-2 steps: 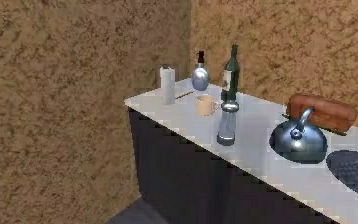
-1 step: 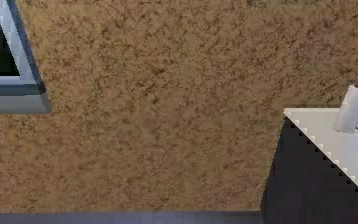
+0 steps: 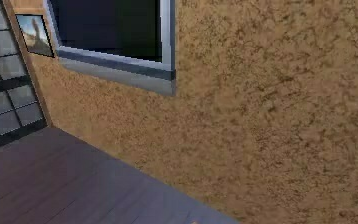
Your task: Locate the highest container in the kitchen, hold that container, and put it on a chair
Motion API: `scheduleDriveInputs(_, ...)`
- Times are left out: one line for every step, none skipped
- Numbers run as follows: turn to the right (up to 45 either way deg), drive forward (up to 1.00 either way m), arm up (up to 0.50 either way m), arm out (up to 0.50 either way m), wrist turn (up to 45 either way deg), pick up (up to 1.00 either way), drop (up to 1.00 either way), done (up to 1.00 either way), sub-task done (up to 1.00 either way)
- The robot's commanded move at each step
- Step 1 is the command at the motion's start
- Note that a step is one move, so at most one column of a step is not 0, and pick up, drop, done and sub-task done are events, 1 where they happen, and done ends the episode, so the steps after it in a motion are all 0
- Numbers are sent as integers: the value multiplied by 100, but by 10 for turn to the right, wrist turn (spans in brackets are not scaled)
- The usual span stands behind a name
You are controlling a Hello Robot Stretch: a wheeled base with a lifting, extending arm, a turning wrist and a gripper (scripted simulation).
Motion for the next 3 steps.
scheduleDriveInputs(450, 0, 0, 0, 0, 0, 0, 0, 0)
scheduleDriveInputs(450, 0, 0, 0, 0, 0, 0, 0, 0)
scheduleDriveInputs(210, 0, 0, 0, 0, 0, 0, 0, 0)
